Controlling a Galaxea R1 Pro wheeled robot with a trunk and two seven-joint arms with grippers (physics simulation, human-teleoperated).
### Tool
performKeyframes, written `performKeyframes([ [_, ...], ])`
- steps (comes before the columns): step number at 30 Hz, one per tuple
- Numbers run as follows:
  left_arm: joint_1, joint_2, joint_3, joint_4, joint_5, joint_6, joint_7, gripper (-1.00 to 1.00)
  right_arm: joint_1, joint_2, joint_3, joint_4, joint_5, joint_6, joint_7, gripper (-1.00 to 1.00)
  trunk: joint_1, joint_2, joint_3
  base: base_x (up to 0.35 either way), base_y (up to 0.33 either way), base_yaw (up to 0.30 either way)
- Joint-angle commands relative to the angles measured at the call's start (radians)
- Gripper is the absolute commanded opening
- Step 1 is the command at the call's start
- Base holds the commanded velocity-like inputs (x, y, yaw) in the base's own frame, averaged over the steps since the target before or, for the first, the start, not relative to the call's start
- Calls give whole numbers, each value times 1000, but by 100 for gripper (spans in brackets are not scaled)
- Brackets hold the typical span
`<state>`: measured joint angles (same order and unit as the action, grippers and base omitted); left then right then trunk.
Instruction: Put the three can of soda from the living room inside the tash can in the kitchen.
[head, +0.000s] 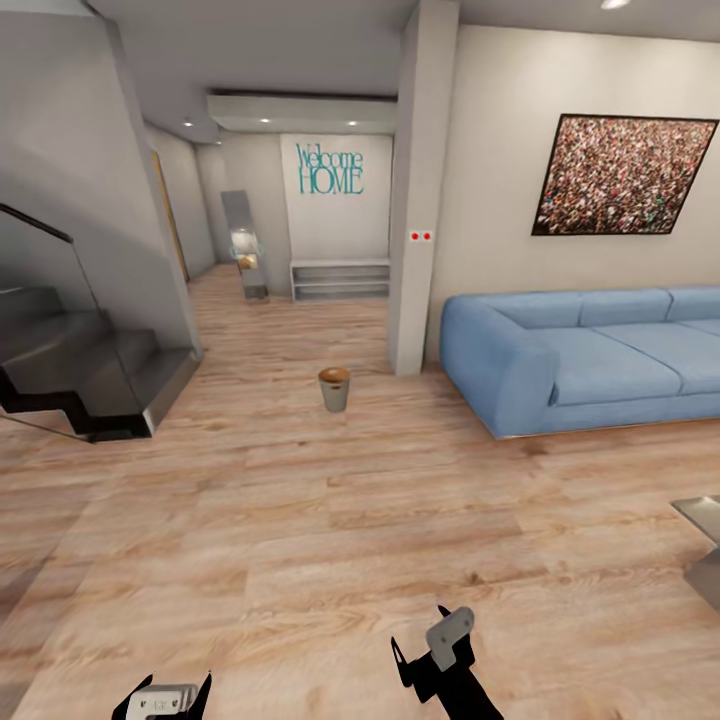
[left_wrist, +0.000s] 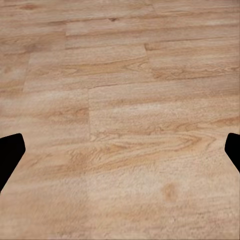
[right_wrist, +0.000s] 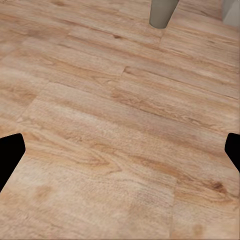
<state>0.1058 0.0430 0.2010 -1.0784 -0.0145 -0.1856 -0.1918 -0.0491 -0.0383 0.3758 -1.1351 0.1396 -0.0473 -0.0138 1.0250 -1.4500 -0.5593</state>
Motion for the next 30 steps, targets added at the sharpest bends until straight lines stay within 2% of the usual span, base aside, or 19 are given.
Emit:
performKeyframes([
  [1,0,0,0,0,0,0,0,100,0,0,0,0,0,0,0,100,0,0,0,324,0,33],
  [17,0,0,0,-1,1,-2,0,100,0,1,1,1,0,1,0,100,0,0,0,324,0,56],
  [30,0,0,1,-2,2,-2,-1,100,0,0,0,0,0,1,0,100,0,0,0,324,0,120],
])
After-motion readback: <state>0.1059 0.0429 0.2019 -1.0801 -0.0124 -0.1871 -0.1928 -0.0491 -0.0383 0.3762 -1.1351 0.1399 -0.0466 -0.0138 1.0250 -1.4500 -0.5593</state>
